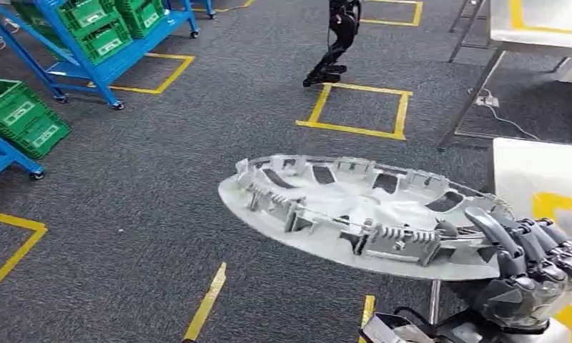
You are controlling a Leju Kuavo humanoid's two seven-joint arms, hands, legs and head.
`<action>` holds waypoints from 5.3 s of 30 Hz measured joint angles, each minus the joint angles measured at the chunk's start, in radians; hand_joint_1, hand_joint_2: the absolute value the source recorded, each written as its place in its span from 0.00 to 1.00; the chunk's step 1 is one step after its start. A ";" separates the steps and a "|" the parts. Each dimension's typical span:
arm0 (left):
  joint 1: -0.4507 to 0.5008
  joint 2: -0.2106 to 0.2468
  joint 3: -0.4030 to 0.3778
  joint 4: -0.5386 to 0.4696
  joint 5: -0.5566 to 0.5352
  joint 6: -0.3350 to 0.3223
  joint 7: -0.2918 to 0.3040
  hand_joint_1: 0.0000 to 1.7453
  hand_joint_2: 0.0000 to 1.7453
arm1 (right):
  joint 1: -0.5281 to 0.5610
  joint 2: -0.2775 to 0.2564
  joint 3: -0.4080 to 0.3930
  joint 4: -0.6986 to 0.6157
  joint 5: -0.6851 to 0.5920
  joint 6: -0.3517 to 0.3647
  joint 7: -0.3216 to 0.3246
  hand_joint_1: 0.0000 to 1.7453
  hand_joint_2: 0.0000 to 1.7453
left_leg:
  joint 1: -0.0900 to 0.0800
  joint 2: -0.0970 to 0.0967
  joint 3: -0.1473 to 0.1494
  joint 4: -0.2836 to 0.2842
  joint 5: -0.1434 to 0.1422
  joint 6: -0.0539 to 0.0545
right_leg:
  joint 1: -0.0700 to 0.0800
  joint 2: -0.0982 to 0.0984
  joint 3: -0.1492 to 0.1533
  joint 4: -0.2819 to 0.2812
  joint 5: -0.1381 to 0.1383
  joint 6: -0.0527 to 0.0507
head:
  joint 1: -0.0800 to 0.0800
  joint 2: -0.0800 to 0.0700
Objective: Take the parts from the cabinet and place them on the table.
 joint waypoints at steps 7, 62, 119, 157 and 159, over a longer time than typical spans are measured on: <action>-0.005 0.009 -0.007 0.000 0.002 -0.026 -0.019 0.00 1.00 | -0.001 0.000 -0.006 -0.006 0.021 0.000 0.000 1.00 1.00 | 0.003 -0.049 -0.078 0.141 0.014 0.003 | 0.003 0.092 0.003 0.005 0.000 -0.006 | 0.000 0.000; 0.006 0.026 -0.026 0.001 -0.007 -0.061 -0.050 0.00 1.00 | -0.091 -0.036 0.040 -0.111 -0.042 -0.003 0.000 1.00 1.00 | -0.007 0.063 -0.006 -0.032 0.040 0.007 | 0.012 -0.019 0.016 -0.003 -0.011 -0.009 | 0.012 0.000; 0.001 0.047 -0.056 0.000 -0.011 -0.134 -0.045 0.00 1.00 | -0.157 -0.105 0.076 -0.174 0.021 -0.004 0.001 1.00 1.00 | -0.003 0.047 -0.019 -0.044 0.060 0.024 | 0.015 -0.055 0.028 -0.011 -0.022 0.016 | 0.011 0.000; 0.009 0.050 -0.051 0.000 0.015 -0.128 -0.045 0.00 1.00 | -0.151 -0.105 0.077 -0.164 0.024 -0.004 0.001 1.00 1.00 | 0.007 -0.009 -0.014 -0.054 0.064 0.039 | 0.006 0.002 0.032 -0.016 -0.025 0.019 | 0.011 0.000; 0.009 0.051 -0.051 0.000 0.016 -0.129 -0.045 0.00 1.00 | -0.152 -0.105 0.077 -0.163 0.024 -0.004 0.001 1.00 1.00 | 0.008 -0.009 -0.013 -0.056 0.066 0.032 | 0.008 0.001 0.031 -0.016 -0.026 0.014 | 0.011 0.000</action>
